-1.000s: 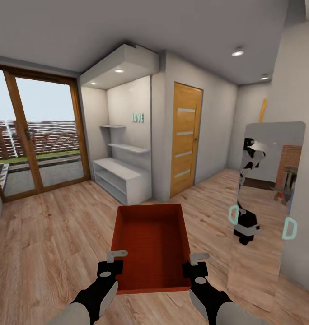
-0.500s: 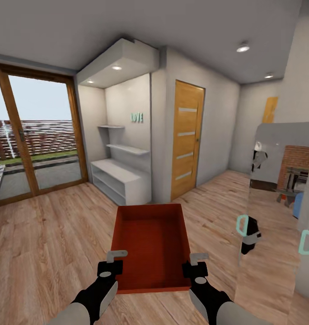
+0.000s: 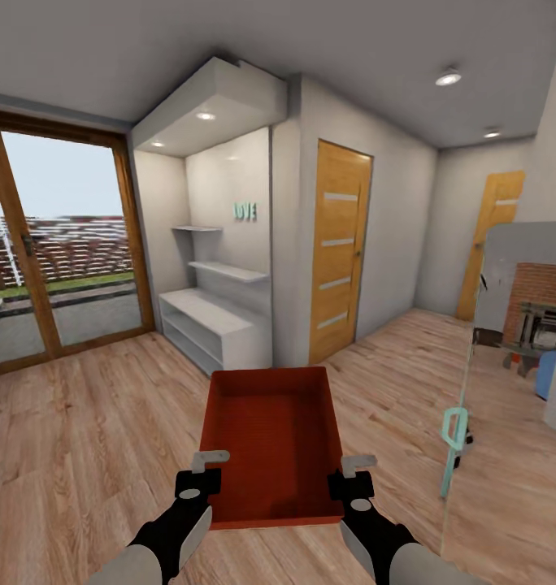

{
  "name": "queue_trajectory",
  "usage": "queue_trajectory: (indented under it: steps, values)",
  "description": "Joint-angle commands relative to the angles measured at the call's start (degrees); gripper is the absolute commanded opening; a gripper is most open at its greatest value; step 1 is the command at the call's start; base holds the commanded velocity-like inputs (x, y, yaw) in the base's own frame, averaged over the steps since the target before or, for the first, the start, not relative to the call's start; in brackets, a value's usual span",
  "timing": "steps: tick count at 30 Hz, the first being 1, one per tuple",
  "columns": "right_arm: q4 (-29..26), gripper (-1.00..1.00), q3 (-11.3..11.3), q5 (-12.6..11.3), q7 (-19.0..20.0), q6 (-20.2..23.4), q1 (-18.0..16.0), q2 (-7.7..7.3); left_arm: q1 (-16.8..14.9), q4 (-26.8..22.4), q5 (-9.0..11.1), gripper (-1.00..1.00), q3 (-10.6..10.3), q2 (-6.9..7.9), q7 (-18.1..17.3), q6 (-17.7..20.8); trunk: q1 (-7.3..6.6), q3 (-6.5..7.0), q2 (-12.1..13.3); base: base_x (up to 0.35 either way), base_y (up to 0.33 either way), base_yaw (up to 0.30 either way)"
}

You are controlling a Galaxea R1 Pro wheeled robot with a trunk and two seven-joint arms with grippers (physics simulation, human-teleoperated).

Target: Move the two storage containers from the living room to the garage. In the garage, place one container on the floor and stack the other container on top of it (either order is fine).

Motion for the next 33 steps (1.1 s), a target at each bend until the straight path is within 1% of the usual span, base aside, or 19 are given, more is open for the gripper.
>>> queue_trajectory:
  steps: [1, 27, 33]
  values:
    - [0.11, -1.0, -0.79, -0.99, 0.61, -0.1, -0.05, -0.01, -0.05, -0.23, -0.65, -1.0, 0.27, 0.63, 0.51, -2.51, 0.04, -0.08, -0.05, 0.324, 0.0, 0.0]
    - [0.11, -1.0, -0.79, -0.99, 0.57, -0.08, -0.05, -0.01, -0.05, -0.23, -0.65, -1.0, 0.27, 0.56, 0.51, -2.51, 0.04, -0.08, -0.05, 0.324, 0.0, -0.001]
    - [0.11, -1.0, -0.79, -0.99, 0.53, -0.08, -0.05, -0.01, -0.05, -0.23, -0.65, -1.0, 0.28, 0.56, 0.51, -2.51, 0.04, -0.08, -0.05, 0.324, 0.049, -0.154]
